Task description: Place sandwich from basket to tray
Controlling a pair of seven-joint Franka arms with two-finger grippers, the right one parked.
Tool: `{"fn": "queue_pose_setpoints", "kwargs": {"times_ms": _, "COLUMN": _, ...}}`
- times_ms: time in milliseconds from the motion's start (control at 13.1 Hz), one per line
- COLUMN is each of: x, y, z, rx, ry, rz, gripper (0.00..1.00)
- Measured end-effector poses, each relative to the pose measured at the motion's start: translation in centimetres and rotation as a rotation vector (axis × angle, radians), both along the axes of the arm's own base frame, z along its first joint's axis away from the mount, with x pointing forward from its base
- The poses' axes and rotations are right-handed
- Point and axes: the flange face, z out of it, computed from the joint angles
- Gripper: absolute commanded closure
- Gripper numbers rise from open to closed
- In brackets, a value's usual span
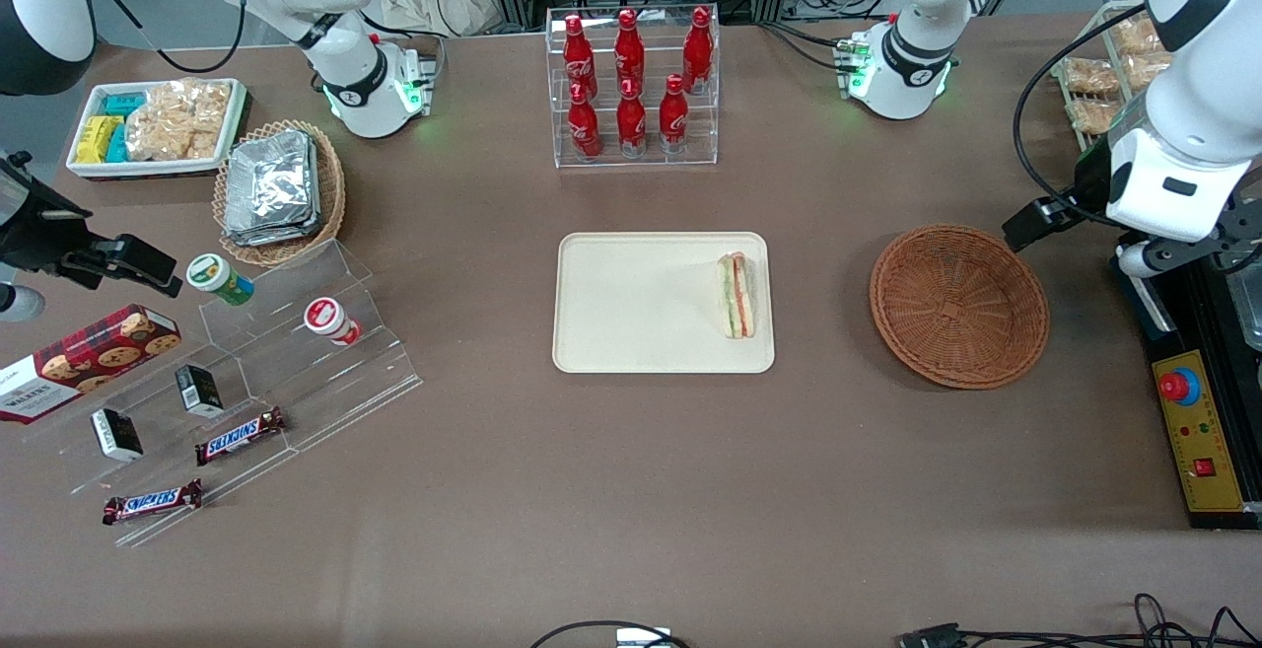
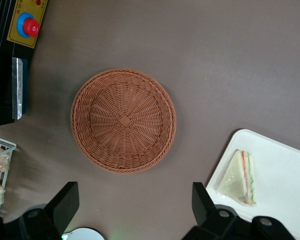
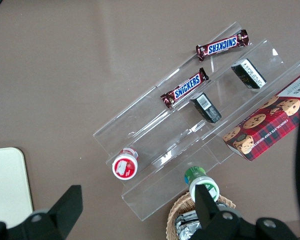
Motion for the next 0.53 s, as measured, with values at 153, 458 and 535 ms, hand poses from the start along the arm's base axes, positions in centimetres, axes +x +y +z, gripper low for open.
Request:
{"fn": "queue_pose_setpoints", "kwargs": {"times_ms": 153, "x": 0.4, "y": 0.2, "z": -0.1, "rx": -0.020, "ry": 0.005, "rz": -0.101, "gripper": 0.00}}
{"fn": "queue_pose_setpoints", "kwargs": {"times_ms": 458, "x": 2.7, "y": 4.0, "z": 0.5, "rx": -0.080, "ry": -0.020, "rz": -0.104, "gripper": 0.00}}
{"fn": "queue_pose_setpoints", "kwargs": {"times_ms": 535, "x": 3.2, "y": 5.1, "z": 0.5, "rx": -0.091, "ry": -0.023, "rz": -0.098, "gripper": 0.00}}
